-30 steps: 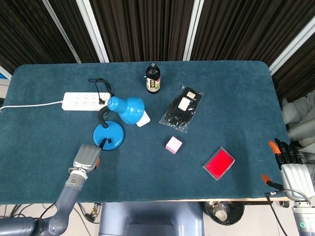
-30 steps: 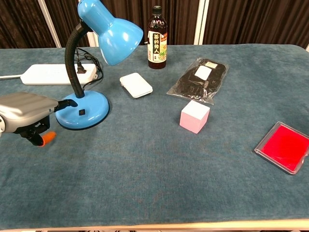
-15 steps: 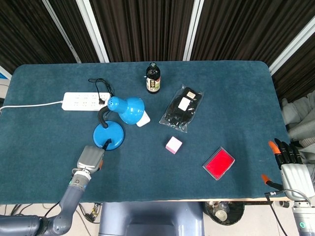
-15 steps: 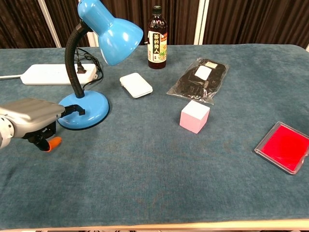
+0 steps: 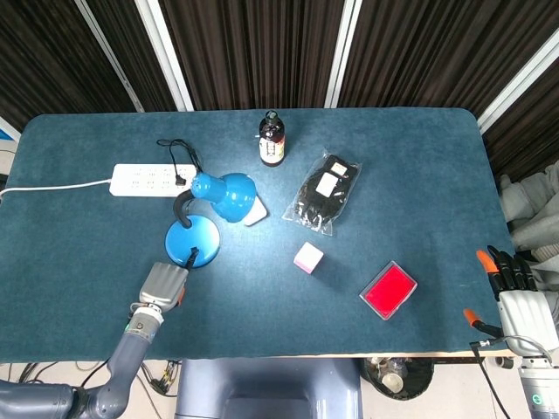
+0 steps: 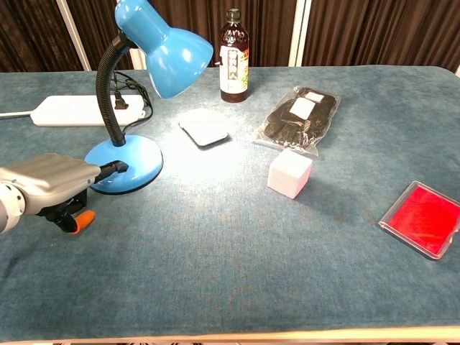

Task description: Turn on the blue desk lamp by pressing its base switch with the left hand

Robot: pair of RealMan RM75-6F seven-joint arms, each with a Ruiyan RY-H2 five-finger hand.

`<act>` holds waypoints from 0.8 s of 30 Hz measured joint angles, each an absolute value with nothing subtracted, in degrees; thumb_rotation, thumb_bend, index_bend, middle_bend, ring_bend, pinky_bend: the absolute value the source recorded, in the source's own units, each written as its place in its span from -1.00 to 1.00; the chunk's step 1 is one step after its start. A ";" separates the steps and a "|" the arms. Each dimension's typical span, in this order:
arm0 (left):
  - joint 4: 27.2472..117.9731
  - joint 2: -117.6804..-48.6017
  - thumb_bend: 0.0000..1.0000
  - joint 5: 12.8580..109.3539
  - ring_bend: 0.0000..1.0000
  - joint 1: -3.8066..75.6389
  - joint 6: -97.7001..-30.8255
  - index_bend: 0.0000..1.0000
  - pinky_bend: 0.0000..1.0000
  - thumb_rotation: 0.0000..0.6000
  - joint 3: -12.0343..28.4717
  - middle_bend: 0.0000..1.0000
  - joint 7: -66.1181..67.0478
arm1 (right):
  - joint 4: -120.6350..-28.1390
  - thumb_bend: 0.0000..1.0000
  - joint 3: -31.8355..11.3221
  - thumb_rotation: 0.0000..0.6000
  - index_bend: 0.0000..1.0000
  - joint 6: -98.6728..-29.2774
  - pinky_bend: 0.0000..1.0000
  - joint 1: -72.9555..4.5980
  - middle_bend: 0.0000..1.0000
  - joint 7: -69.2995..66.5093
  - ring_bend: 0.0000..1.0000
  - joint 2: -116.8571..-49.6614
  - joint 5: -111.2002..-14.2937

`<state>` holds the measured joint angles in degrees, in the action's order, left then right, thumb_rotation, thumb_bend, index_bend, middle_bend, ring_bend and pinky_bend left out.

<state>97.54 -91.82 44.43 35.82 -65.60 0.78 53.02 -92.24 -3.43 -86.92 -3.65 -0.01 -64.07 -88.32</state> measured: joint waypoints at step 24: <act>98.75 -85.61 -0.65 65.06 -0.99 31.81 -74.27 -1.00 -0.74 1.00 1.11 -1.00 37.23 | -92.22 -0.50 -3.46 1.00 -1.00 -87.12 -1.00 -3.62 -1.00 -0.08 -1.00 -63.97 -88.45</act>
